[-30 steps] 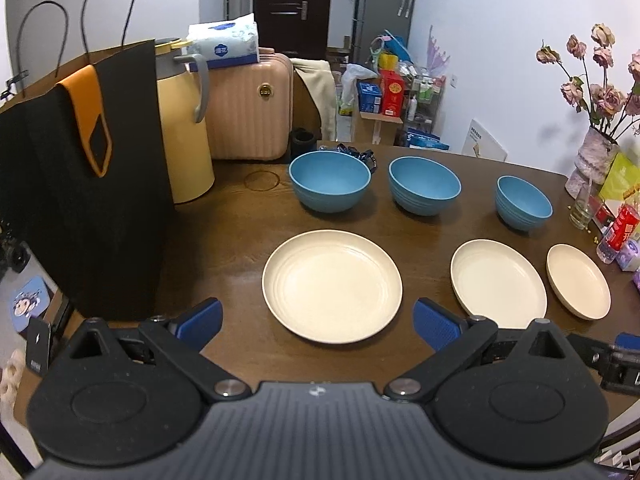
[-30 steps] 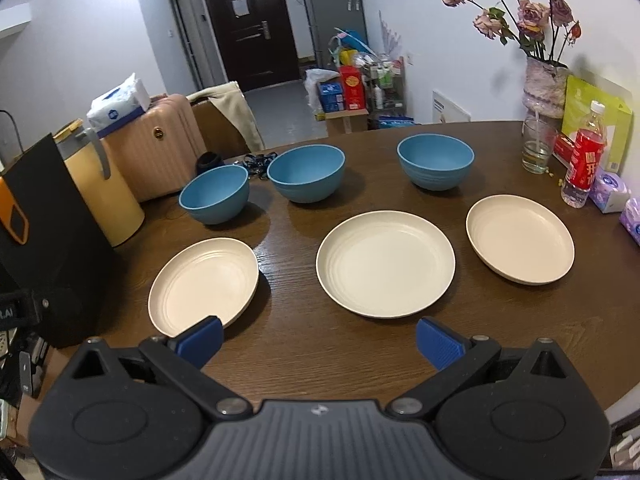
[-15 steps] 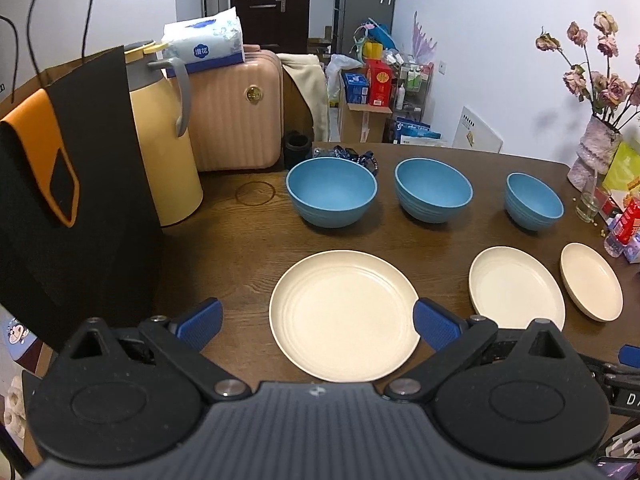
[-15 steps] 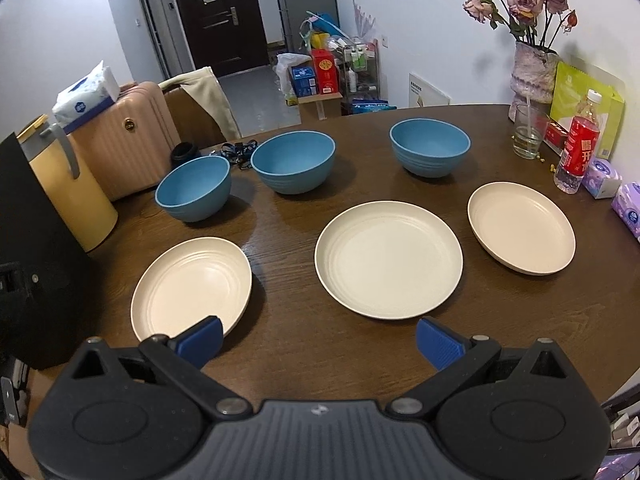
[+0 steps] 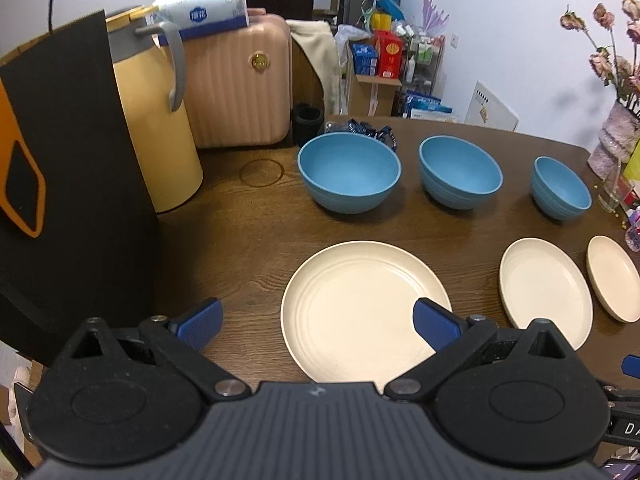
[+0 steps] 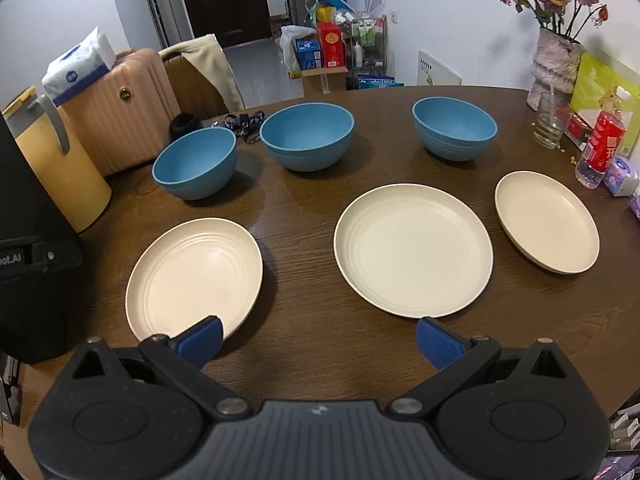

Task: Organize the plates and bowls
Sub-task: 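Move the left tool toward the large cream plate while the right tool follows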

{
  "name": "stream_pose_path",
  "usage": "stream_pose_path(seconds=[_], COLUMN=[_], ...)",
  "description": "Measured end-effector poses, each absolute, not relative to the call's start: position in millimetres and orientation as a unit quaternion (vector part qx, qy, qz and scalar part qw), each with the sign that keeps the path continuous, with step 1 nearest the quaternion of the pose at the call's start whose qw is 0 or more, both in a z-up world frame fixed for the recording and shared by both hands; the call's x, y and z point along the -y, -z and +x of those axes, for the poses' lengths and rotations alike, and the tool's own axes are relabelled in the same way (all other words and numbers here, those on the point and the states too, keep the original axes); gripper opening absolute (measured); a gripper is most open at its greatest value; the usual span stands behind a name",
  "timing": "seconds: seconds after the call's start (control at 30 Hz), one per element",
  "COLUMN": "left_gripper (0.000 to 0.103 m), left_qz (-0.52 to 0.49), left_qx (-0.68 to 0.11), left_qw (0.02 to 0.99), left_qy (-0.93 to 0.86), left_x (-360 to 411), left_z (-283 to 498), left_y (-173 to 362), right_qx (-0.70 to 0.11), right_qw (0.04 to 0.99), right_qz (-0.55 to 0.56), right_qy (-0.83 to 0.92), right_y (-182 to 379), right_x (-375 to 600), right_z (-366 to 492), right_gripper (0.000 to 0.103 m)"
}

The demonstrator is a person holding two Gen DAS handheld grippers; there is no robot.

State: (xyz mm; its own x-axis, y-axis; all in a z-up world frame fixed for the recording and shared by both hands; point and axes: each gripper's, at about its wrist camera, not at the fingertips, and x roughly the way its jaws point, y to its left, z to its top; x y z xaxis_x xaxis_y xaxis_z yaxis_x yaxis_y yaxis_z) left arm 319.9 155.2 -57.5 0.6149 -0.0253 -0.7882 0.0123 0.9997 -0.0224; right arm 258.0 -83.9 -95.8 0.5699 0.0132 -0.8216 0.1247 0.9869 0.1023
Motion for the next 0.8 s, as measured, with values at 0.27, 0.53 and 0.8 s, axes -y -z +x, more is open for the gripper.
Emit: stream_pose_path(seconds=[0.27,0.53,0.8], left_gripper=[0.103,0.103,0.103], left_qz=[-0.005,-0.002,-0.004], left_qx=[-0.458,-0.485,-0.511], left_qw=[0.889,0.874,0.859], left_qy=[0.000,-0.019,-0.034], left_x=[-159,-162,-166], left_z=[347,371,391], left_y=[74,99,127], right_qx=[-0.473,-0.489,-0.508], right_qw=[0.879,0.871,0.860], right_qz=[0.062,0.050,0.045], right_qy=[0.030,0.026,0.020], right_y=[108,127,150], right_x=[72,61,60], right_z=[285,310,331], right_gripper=[0.103,0.102,0.098])
